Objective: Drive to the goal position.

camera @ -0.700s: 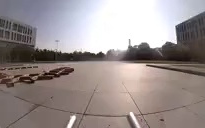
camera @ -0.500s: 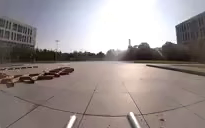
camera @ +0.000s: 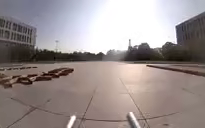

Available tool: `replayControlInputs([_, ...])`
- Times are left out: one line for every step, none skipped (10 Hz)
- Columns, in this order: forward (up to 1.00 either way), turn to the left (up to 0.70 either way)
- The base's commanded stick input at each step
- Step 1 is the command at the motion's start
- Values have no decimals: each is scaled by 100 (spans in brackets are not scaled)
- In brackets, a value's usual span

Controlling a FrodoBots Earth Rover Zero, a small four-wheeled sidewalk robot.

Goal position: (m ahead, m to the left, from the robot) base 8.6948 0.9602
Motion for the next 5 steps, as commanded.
replayControlInputs([70, 0])
replayControlInputs([70, 0])
replayControlInputs([70, 0])
replayControlInputs([70, 0])
replayControlInputs([70, 0])
